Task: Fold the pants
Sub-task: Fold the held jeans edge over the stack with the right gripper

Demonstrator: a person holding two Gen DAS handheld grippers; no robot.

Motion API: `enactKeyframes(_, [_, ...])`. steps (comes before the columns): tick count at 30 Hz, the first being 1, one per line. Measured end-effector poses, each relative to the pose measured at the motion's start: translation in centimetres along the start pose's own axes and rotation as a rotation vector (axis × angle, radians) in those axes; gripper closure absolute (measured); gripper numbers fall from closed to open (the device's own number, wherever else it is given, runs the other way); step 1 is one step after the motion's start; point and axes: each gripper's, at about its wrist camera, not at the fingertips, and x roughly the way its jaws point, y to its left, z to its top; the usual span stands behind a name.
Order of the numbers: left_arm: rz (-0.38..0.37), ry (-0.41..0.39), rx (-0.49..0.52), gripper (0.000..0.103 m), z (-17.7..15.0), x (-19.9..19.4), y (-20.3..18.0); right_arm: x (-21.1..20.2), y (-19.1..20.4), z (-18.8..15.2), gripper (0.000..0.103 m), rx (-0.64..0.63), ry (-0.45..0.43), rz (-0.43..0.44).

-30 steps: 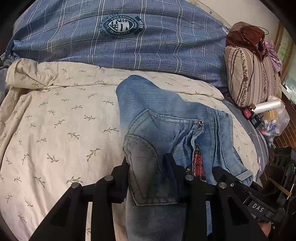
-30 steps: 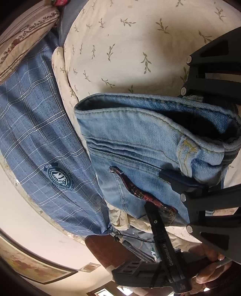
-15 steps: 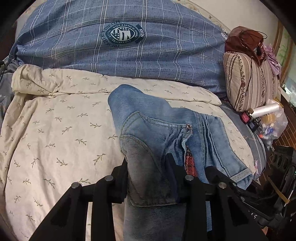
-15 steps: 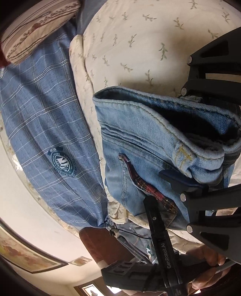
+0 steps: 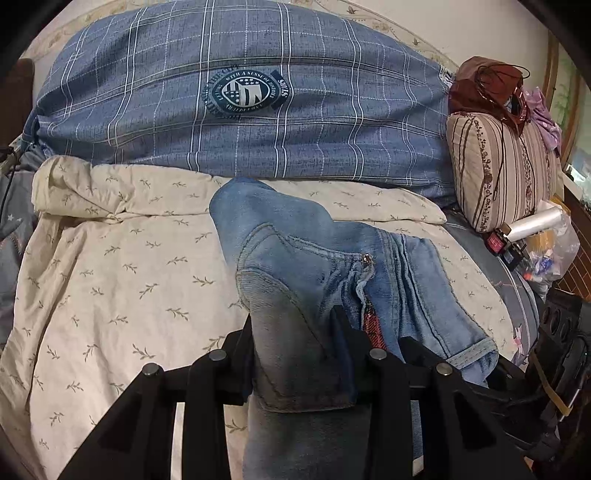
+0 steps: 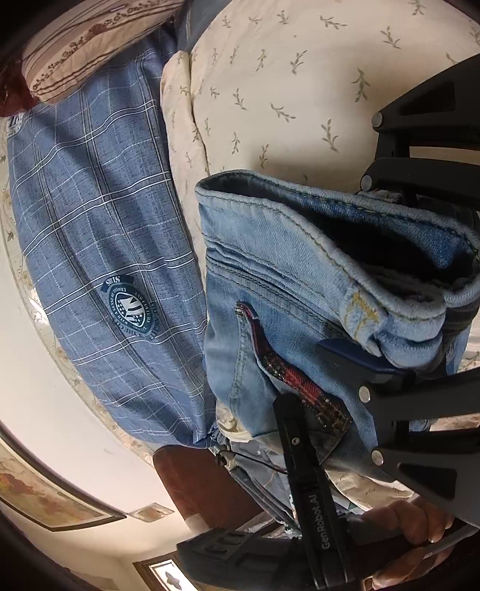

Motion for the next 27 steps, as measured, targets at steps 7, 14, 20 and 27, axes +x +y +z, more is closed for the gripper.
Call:
enactKeyframes(7, [0.012,-0.004,0.009,0.065,0.6,0.2,-0.1,0.5,0.3,0.4,0.044,-0.020,-0.015,-0.012])
enactKeyframes(14, [0.021,-0.009,0.017,0.065,1.4,0.8,-0.1,1.1,0.1,1.1,0.044,-0.021,-0.027,-0.023])
enactKeyframes(20, [0.027,-0.021,0.022,0.065,2.4,1.1,0.1,1.8,0.0,2.0,0.044,-0.021,-0.043,-0.026])
enactKeyframes(27, [0.037,-0.032,0.027,0.065,3.5,1.9,0.4,2.7,0.0,3.1,0.044,-0.026,-0.060,-0.028])
